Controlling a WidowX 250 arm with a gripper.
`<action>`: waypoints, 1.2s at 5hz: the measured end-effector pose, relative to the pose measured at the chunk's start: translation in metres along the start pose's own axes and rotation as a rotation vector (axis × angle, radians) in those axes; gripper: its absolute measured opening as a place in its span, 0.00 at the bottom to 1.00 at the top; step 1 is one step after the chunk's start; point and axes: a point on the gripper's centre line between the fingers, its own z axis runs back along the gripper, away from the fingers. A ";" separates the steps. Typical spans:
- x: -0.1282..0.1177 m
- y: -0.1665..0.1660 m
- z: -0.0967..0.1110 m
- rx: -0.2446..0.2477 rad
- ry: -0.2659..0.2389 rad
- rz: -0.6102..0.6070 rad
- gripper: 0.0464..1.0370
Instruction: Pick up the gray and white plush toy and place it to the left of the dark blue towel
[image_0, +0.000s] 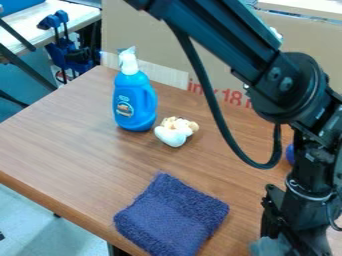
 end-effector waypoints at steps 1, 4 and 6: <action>-0.004 0.006 0.016 -0.005 -0.024 0.018 0.64; -0.029 0.070 0.082 0.095 -0.206 0.171 0.62; -0.053 0.096 0.075 0.173 -0.125 0.213 0.62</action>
